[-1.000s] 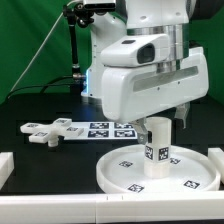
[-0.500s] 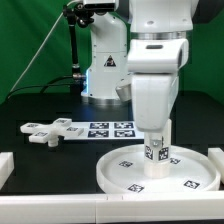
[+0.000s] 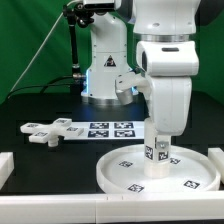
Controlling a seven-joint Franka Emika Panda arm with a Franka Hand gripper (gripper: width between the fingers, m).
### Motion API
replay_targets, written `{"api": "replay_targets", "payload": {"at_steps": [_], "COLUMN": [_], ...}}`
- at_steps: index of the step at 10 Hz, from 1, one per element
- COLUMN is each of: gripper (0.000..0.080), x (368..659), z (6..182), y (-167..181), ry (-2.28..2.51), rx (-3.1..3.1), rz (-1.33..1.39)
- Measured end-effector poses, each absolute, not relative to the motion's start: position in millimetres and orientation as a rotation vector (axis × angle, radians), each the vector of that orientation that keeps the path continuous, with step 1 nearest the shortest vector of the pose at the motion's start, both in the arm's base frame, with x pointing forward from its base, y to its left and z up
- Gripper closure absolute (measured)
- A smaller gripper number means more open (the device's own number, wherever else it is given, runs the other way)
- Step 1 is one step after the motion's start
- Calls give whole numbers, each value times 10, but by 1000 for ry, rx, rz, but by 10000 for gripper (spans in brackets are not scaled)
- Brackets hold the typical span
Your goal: Assemble round table
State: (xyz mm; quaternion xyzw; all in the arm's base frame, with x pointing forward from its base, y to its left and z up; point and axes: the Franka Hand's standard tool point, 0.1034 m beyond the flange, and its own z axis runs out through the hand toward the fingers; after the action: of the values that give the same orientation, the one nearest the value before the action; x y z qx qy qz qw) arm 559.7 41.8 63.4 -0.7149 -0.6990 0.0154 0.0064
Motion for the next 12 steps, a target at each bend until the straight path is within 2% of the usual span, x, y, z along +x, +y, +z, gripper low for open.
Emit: {"api": "replay_targets", "payload": {"at_steps": [1, 2, 6, 12], "gripper": [272, 395, 393, 390], "x": [5597, 5598, 5598, 5584], "z": [633, 633, 633, 632], "y": [413, 409, 406, 412], "ry": [-2212, -2209, -2174, -1603], "rx": [-2215, -2218, -2253, -2686], "rz": [52, 52, 52, 65]}}
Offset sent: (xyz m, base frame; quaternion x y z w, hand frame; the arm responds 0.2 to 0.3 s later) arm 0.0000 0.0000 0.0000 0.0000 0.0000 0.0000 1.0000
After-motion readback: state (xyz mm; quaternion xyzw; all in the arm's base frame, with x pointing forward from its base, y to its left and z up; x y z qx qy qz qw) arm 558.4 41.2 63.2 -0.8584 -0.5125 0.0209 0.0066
